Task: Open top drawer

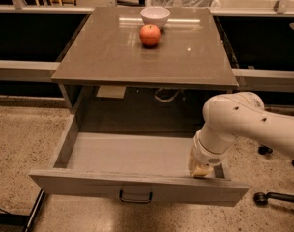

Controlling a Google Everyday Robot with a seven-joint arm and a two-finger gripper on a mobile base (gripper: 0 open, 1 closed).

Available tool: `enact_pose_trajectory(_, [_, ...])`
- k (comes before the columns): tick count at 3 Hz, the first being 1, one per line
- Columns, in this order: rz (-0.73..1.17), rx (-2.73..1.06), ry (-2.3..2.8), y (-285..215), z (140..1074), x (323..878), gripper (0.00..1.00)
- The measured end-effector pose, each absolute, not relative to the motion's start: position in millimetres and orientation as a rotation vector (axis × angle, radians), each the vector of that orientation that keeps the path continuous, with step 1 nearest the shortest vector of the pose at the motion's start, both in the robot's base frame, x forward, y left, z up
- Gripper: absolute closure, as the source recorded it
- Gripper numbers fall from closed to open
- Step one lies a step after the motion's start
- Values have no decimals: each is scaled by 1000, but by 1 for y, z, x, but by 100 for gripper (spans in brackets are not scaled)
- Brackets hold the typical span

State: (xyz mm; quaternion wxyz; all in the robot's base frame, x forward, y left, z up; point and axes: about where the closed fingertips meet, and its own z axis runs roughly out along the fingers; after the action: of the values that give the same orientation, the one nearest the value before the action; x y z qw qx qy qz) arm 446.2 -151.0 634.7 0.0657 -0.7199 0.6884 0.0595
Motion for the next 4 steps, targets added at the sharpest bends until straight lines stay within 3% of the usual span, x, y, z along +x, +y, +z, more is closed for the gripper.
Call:
enact_pose_trajectory(1, [180,-2172,2077,-151,635,446,11])
enact_pose_trajectory(2, [180,-2172,2077,-151,635,446,0])
enact_pose_trajectory(4, [160,-2168,2040,-151,656,455,0])
